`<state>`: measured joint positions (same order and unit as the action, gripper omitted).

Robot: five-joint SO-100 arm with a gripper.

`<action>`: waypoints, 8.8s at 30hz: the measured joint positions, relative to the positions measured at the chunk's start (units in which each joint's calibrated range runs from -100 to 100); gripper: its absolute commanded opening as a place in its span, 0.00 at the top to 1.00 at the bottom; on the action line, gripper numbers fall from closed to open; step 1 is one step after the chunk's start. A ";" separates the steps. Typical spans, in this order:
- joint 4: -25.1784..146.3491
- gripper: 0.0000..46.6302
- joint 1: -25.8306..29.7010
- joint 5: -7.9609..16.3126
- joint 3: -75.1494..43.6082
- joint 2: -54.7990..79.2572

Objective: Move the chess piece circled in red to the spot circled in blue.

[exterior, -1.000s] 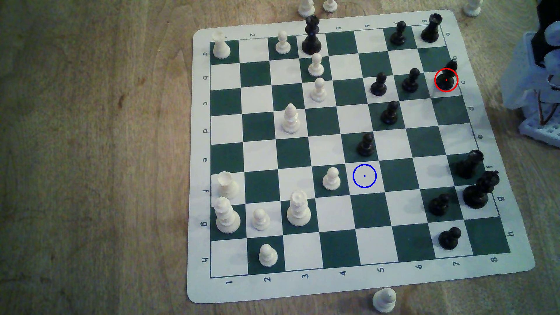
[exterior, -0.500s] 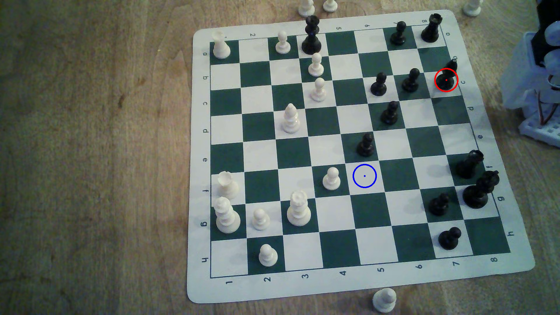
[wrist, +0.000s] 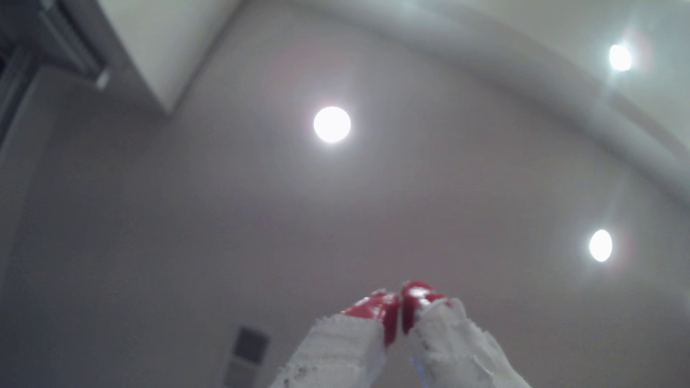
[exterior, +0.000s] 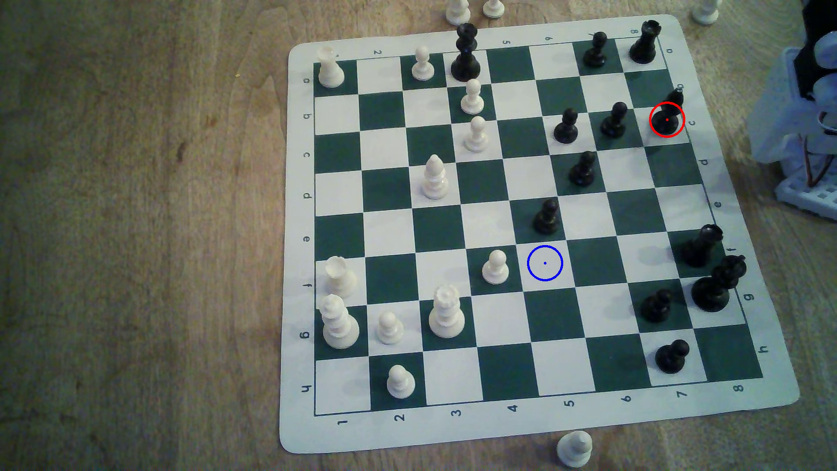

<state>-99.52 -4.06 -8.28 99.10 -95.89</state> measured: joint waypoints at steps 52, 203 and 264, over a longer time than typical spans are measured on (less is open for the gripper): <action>38.49 0.98 0.96 -1.51 0.00 0.00; 183.98 0.99 10.10 21.88 -69.05 48.68; 165.26 0.98 24.56 23.30 -84.68 99.29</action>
<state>65.74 20.50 15.02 14.41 3.39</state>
